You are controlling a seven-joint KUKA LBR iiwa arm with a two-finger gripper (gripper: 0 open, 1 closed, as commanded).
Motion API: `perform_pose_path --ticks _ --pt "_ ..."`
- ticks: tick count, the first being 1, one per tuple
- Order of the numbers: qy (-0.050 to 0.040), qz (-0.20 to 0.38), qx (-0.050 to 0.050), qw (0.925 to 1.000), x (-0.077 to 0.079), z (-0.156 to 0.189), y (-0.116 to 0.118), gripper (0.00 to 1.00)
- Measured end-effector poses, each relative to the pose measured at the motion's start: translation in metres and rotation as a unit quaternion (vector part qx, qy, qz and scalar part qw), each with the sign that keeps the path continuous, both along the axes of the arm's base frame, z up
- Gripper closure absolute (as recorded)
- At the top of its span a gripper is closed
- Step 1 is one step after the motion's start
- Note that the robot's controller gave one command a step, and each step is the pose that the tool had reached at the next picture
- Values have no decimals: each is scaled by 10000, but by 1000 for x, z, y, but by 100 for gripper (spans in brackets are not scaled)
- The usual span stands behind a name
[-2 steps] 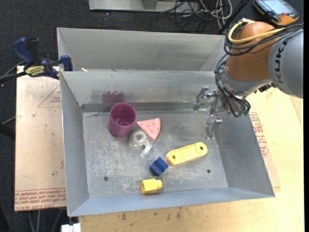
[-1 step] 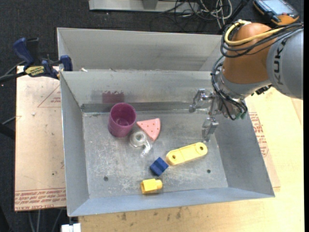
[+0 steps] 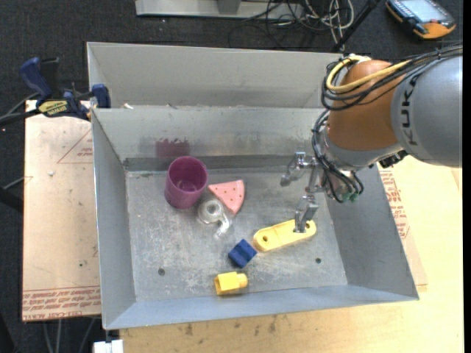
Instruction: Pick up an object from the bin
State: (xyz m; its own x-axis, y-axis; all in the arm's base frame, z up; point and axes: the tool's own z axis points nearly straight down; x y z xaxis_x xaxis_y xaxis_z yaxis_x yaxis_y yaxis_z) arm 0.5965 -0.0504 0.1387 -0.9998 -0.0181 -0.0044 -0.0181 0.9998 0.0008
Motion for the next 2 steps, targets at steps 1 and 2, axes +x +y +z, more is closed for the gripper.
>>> perform_pose_path --ticks 1,2 --pt "-71 886 -6 9960 -1 -62 -4 100" --pt "-71 888 -6 9960 -1 -62 -4 100"
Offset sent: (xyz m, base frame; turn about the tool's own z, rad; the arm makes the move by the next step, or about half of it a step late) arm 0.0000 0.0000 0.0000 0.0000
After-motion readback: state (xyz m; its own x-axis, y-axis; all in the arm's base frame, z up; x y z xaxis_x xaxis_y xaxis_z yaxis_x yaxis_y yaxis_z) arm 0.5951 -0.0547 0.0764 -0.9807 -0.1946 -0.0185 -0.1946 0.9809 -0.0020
